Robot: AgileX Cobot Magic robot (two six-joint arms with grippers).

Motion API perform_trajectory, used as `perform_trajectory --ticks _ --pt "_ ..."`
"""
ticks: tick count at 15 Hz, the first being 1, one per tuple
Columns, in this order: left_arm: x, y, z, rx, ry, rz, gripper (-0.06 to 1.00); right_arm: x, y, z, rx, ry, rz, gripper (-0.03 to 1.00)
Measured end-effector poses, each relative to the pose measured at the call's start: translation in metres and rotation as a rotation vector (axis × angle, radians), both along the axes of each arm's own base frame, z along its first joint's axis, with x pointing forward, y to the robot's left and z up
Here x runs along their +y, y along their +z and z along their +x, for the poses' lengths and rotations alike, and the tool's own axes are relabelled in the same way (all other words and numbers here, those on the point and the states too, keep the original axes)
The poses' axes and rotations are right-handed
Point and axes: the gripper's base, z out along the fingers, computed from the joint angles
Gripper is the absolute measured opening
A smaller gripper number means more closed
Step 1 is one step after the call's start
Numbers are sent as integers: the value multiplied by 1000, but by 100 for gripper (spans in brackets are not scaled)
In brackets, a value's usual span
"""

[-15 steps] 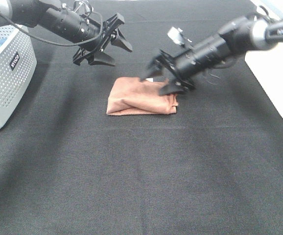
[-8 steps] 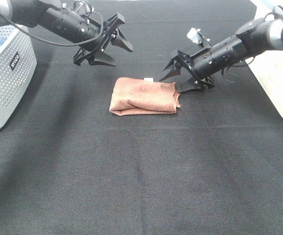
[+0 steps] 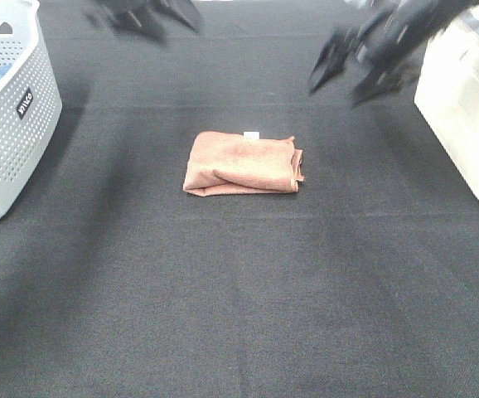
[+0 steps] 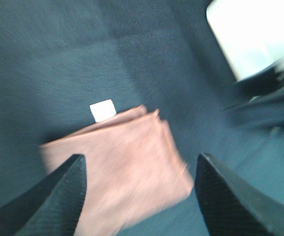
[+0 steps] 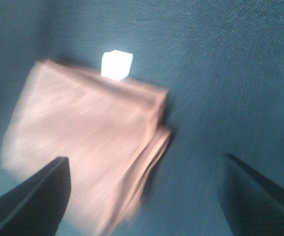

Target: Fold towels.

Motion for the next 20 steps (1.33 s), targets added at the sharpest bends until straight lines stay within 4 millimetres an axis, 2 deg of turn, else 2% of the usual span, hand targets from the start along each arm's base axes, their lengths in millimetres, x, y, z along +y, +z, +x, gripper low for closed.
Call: perform_trajectory --ticks 2,6,7,8,9,11,14,15,16,18,19,20 --pt "13 29 -20 5 3 125 61 -3 32 -20 33 51 -43 77" --pt "46 67 -59 45 114 374 61 -10 88 -56 4 22 -146 77" --pt "52 74 -75 48 133 397 61 -10 98 -68 -11 17 -198 77" --pt "60 81 -104 63 140 408 61 -5 114 -91 -36 15 -273 77" --pt "60 81 -104 63 140 408 61 -5 114 -91 -36 15 -273 77" --pt "71 82 -150 109 149 413 61 1 124 -130 -44 11 -374 77" --pt "91 71 -230 151 160 416 61 8 124 -198 -17 41 -407 77" --pt "97 66 -256 137 164 411 61 5 116 -222 4 55 -410 77" --pt "107 54 -297 127 167 407 61 -3 106 -255 4 48 -395 77" --pt "119 34 -346 100 172 398 61 -18 84 -297 4 49 -398 77" --pt "126 19 -377 63 174 389 61 -30 69 -328 -8 68 -413 77" --pt "131 9 -396 31 180 378 61 -36 59 -346 -33 90 -419 77"
